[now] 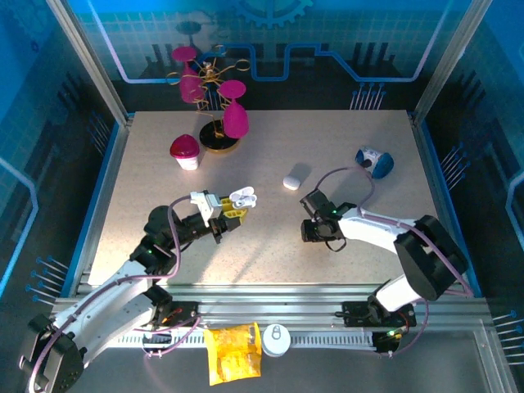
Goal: Insert wireless bluetooth earbuds into charging case
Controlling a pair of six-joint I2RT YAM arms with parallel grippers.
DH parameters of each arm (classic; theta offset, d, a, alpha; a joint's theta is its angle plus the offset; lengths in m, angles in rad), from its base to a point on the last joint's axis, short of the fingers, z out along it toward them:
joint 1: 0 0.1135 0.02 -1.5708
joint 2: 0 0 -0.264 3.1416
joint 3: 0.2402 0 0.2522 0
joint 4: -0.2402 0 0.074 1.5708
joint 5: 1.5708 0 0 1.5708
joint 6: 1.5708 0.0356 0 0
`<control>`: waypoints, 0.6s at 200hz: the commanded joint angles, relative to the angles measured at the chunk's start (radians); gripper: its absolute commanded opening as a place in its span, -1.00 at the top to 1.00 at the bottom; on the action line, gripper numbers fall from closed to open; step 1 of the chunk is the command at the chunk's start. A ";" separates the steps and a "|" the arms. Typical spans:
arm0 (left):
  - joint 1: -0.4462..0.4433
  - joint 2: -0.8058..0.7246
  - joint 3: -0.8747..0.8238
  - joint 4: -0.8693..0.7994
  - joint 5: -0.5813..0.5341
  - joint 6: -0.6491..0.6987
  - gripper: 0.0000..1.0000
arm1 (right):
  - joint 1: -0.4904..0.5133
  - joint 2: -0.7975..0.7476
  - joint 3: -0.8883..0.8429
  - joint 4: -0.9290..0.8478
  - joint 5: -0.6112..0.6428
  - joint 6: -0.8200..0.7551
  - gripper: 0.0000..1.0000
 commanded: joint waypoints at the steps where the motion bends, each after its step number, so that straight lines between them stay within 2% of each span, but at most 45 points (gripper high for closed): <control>1: -0.007 0.007 0.021 0.048 0.018 -0.004 0.68 | -0.012 -0.041 -0.029 0.000 -0.004 0.007 -0.01; 35: -0.008 0.023 0.023 0.065 0.024 -0.009 0.68 | -0.017 -0.013 -0.031 -0.003 -0.021 0.009 -0.13; 120: -0.008 0.034 0.022 0.073 0.020 -0.009 0.68 | 0.005 -0.050 -0.053 0.037 -0.183 0.060 -0.12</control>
